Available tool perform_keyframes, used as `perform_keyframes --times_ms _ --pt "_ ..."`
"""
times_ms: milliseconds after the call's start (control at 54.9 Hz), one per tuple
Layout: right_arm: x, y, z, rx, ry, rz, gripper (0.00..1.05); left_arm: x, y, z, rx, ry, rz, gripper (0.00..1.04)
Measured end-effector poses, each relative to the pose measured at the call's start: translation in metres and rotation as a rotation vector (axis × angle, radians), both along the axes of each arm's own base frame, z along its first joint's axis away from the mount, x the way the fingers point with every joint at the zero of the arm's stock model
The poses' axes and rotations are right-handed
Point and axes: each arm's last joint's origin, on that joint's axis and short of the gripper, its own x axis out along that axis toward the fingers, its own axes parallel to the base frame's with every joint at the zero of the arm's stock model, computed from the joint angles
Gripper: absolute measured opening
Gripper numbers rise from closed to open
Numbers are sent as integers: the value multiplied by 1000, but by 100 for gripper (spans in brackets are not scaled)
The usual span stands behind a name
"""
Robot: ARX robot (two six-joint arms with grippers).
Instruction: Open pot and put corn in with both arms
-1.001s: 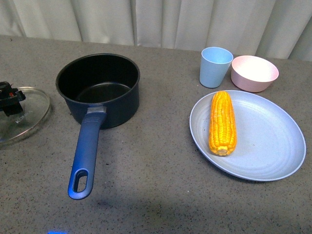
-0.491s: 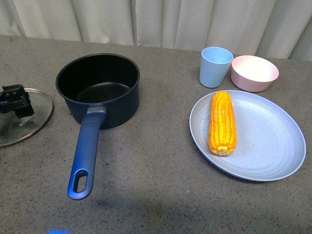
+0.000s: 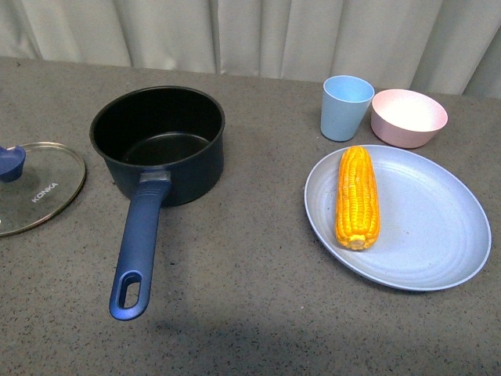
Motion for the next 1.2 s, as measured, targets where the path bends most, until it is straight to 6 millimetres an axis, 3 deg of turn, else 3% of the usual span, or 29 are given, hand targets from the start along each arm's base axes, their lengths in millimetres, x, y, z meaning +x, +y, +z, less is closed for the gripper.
perform_keyframes --times_ms 127,273,419,673,1201 --pt "0 0 0 0 0 0 96 -14 -6 4 6 -20 -52 55" --pt "0 0 0 0 3 -1 96 -64 -27 21 48 -45 -124 28" --pt "0 0 0 0 1 -1 96 -82 -32 33 65 -83 -118 5" --pt "0 0 0 0 1 0 96 -103 -46 39 74 -79 -123 4" --pt "0 0 0 0 1 0 96 -132 -47 59 76 -107 -123 4"
